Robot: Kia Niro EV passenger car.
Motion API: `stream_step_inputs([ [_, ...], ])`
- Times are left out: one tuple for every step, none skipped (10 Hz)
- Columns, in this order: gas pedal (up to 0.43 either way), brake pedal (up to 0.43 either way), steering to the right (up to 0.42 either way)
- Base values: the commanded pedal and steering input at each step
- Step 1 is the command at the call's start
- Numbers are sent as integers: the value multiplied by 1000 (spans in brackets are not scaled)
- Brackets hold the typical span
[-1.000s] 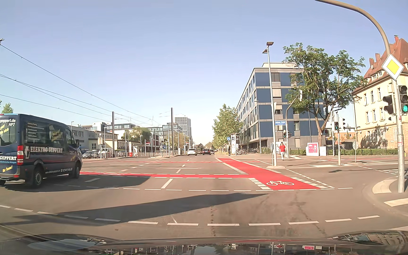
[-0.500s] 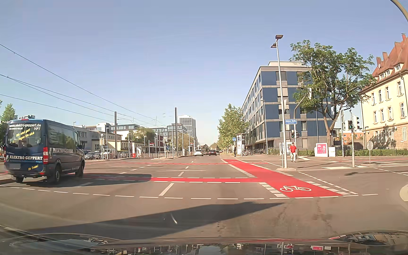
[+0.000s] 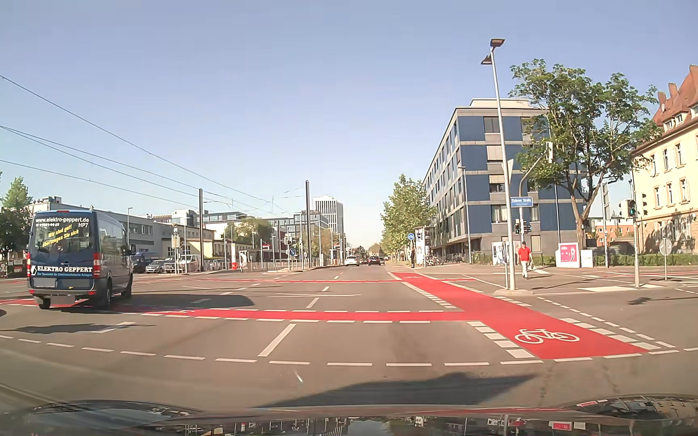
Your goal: Follow the waypoints while adhering to traffic rules and regulations
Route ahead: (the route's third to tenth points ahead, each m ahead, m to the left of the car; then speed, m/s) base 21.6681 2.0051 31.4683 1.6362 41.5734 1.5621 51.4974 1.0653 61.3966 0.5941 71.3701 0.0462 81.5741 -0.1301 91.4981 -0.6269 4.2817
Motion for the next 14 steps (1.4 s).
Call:
stream_step_inputs([
  [378, 0, -35],
  [378, 0, -31],
  [378, 0, -26],
  [378, 0, -20],
  [378, 0, -14],
  [370, 0, -6],
  [358, 0, -1],
  [339, 0, 4],
  [311, 0, 5],
  [299, 0, 4],
  [299, 0, 4],
  [287, 0, 4],
  [287, 0, 4],
  [287, 0, 3],
])
